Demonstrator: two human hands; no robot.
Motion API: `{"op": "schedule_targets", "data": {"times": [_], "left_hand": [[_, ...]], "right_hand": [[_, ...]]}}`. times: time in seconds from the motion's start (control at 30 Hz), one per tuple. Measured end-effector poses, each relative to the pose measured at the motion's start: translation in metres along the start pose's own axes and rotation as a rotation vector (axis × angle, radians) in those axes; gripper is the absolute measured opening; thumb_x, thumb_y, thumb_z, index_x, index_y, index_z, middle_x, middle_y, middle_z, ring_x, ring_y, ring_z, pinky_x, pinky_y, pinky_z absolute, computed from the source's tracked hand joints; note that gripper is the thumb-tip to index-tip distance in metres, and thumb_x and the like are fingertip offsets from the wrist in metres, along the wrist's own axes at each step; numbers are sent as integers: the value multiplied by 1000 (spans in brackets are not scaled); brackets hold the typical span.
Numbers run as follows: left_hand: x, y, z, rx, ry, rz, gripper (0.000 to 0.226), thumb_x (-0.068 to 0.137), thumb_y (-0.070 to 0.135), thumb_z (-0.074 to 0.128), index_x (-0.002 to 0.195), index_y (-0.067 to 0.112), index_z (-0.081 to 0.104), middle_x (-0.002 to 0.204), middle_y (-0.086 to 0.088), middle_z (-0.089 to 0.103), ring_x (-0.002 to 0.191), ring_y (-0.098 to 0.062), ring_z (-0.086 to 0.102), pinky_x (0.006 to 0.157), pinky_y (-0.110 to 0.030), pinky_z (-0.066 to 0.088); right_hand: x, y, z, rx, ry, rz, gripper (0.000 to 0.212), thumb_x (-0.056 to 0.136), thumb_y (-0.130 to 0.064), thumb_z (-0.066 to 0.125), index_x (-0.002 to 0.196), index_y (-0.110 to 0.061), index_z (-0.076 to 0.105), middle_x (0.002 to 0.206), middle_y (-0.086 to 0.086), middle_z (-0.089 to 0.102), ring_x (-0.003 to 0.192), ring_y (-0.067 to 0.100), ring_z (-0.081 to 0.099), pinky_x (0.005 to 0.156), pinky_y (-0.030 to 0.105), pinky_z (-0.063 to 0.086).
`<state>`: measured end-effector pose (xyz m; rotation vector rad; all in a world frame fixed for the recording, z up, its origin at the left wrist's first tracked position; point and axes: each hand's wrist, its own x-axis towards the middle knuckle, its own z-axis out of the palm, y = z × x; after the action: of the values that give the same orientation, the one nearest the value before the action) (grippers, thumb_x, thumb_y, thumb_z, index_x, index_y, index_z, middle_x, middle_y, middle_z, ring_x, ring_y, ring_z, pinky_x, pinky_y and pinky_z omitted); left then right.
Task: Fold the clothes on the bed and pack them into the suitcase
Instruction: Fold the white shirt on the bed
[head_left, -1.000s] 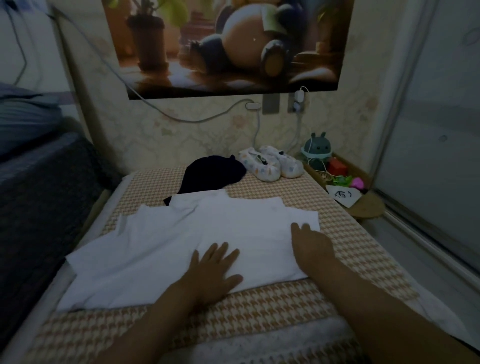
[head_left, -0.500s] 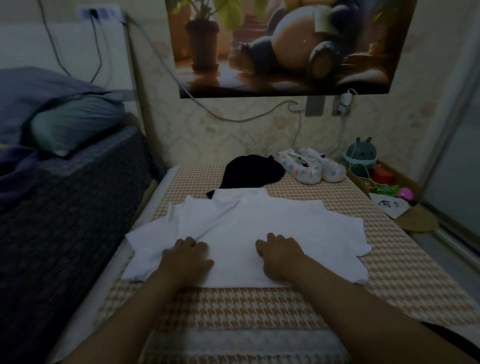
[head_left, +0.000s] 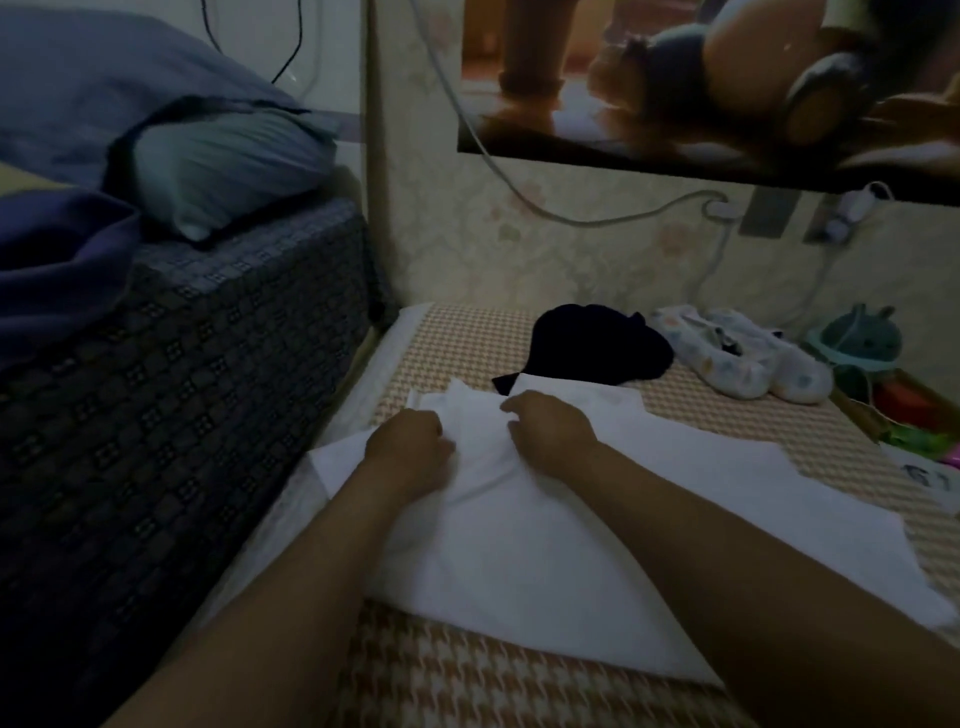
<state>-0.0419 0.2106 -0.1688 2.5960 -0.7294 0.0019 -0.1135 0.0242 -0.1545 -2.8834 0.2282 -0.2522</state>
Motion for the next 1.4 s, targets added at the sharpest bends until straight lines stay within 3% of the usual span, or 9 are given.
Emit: {"op": "schedule_targets", "data": {"times": [0.33,0.53,0.67,0.73,0.9,0.97,1.1,1.27,1.4], "left_hand": [[50,-7,24,79,147,-18,19,92,34,52,95,24,68,100,3,65,83,-16,57,63,-24,35],[68,-14,2,-25,341,-100,21,99,28,43,87,17,56,84,2,56,71,-16,48,50,-28,24],[67,-5,6,129,438,-162,16,94,12,43,92,14,59,102,-9,59,92,-28,55,77,-36,39],[66,2,17,102,433,14,22,92,13,42,102,12,61,110,-11,57,101,-31,54,87,-39,39],[54,-9,42,200,-133,194,57,100,48,20,149,22,31,158,-4,23,144,-23,21,117,-45,17],[50,-10,41,278,-234,51,62,99,55,12,155,29,2,162,2,-7,149,-22,-6,118,-49,-4],[49,13,38,527,-190,-38,67,99,47,18,154,13,0,161,-11,-10,147,-33,-14,114,-58,-15],[16,64,65,244,-134,345,63,100,50,22,154,18,13,162,-5,5,149,-24,3,119,-48,2],[4,69,76,288,-223,261,76,93,68,18,154,27,1,162,2,-5,149,-23,-7,118,-52,-5]], "right_hand": [[76,16,28,-160,21,119,32,95,-33,55,119,-13,62,119,4,61,111,22,57,86,28,42],[88,13,23,46,385,132,26,91,-30,59,76,-14,73,73,-2,66,69,14,59,51,25,30],[98,1,27,150,378,160,21,89,-20,57,79,-11,73,81,4,71,81,21,65,67,28,46],[94,-1,37,162,176,151,25,92,-15,54,112,-10,69,111,9,68,107,25,61,89,27,43],[53,5,47,253,68,-76,49,98,-17,43,145,-5,39,147,16,43,136,28,39,115,31,22],[32,19,48,66,170,-130,49,94,-25,39,140,-9,48,145,17,45,134,31,42,115,39,25],[-11,50,38,-126,309,-19,57,90,-41,29,131,-15,59,142,16,49,130,34,46,109,48,31],[-49,86,25,-105,11,229,60,98,-57,19,153,-34,19,162,4,12,147,22,14,119,42,12],[-74,133,3,-166,-212,348,64,96,-63,13,153,-39,-4,162,-1,-12,149,19,-6,120,47,0]]}}
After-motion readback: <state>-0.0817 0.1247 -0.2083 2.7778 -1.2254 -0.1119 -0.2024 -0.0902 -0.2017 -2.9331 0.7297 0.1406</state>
